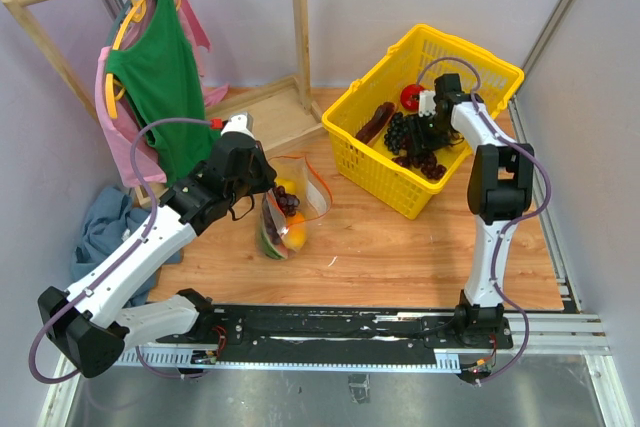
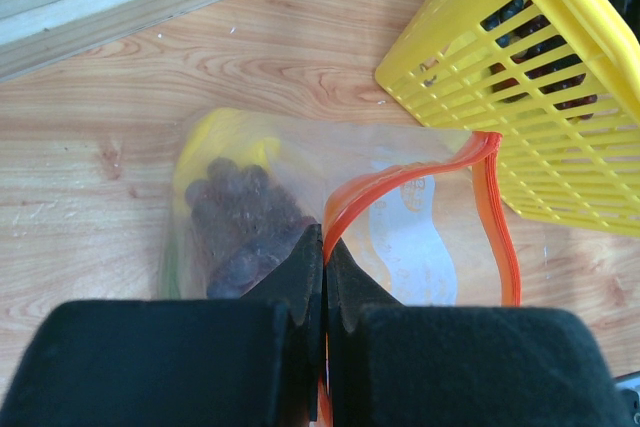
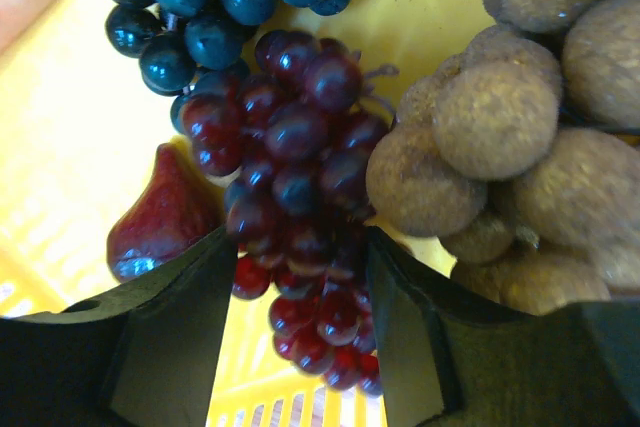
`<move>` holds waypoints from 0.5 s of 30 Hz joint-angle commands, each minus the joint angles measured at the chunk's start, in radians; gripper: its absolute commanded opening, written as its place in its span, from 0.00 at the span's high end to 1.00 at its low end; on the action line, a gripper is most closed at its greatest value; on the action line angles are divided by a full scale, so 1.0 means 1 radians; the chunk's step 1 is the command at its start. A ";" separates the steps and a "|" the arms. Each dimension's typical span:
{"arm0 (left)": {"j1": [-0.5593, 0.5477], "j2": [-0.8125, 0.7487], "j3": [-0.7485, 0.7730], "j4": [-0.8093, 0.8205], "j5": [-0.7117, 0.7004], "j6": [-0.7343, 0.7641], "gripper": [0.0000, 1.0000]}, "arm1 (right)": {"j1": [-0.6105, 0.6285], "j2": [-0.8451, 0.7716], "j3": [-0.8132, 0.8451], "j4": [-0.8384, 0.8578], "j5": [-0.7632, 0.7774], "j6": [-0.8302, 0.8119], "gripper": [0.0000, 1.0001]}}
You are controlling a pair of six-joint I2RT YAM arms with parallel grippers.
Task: Place the food in the zip-top bag and seal the zipper
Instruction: Pick up the fake fruit from the bin.
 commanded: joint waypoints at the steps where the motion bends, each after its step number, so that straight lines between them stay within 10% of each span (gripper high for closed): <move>1: 0.005 -0.003 -0.012 0.046 -0.005 0.012 1.00 | 0.009 0.047 0.032 -0.048 -0.008 -0.022 0.48; 6: 0.004 -0.004 -0.016 0.045 -0.005 0.012 1.00 | 0.009 0.066 0.040 -0.067 -0.024 -0.015 0.44; 15: 0.004 -0.020 -0.022 0.047 -0.007 0.007 1.00 | 0.010 -0.037 0.015 -0.060 -0.066 0.020 0.94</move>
